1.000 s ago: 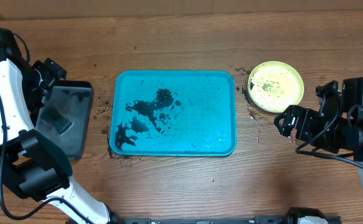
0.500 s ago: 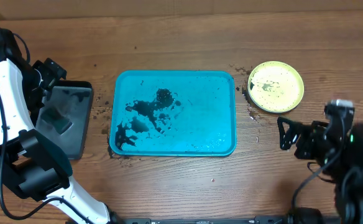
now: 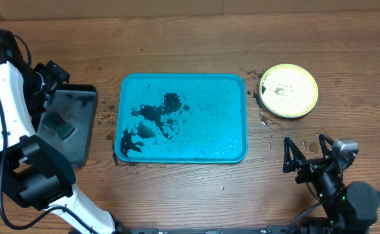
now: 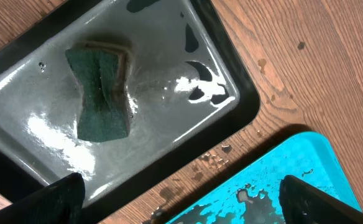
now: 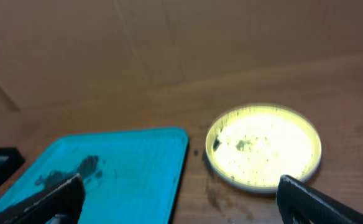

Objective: Clean dirty plates on tray and stack at the side

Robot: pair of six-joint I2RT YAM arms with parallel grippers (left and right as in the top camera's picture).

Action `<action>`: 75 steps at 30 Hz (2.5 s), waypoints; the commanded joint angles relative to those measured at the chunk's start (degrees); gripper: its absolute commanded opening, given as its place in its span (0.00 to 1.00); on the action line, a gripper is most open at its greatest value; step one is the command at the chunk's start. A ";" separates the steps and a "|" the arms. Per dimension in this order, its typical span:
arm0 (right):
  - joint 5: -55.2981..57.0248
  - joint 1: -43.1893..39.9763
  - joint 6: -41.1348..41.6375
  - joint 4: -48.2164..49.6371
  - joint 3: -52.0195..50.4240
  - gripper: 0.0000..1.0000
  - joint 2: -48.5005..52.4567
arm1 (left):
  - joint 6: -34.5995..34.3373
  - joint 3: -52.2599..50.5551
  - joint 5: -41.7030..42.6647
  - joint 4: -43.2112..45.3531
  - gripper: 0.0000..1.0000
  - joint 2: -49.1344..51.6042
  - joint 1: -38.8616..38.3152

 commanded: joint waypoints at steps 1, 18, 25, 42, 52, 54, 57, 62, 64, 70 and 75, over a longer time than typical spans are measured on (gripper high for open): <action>0.15 0.20 -0.39 3.32 -4.87 1.00 -5.66 | 0.20 0.59 0.33 0.04 1.00 -0.07 0.42; 1.46 0.22 -0.39 27.08 -18.84 1.00 -5.97 | 0.20 0.59 0.33 0.04 1.00 -0.07 0.24; 4.76 0.22 -2.12 25.00 -18.84 1.00 -5.97 | 0.20 0.59 0.35 0.04 1.00 -0.07 0.22; 16.02 2.10 -3.10 22.21 -18.84 1.00 -5.97 | 0.20 0.59 0.33 0.04 1.00 -0.07 0.13; 15.82 2.47 -2.51 22.21 -18.84 1.00 -5.97 | 0.20 0.59 0.33 0.04 1.00 -0.07 0.13; 15.82 2.47 -2.51 22.21 -18.84 1.00 -5.97 | 0.20 0.59 0.33 0.04 1.00 -0.07 0.13; 15.80 2.47 -2.51 22.21 -18.84 1.00 -5.97 | 0.20 0.59 0.33 0.04 1.00 -0.07 0.13; 15.82 2.47 -2.51 22.21 -18.84 1.00 -5.97 | 0.20 0.59 0.33 0.04 1.00 -0.07 0.13; 15.82 2.47 -2.51 22.21 -18.84 1.00 -5.97 | 0.20 0.59 0.33 0.04 1.00 -0.07 0.13; 15.82 2.47 -2.51 22.21 -18.84 1.00 -5.97 | 0.20 0.59 0.33 0.04 1.00 -0.07 0.13; 15.80 2.47 -2.51 22.21 -18.84 1.00 -5.97 | 0.20 0.59 0.33 0.04 1.00 -0.07 0.13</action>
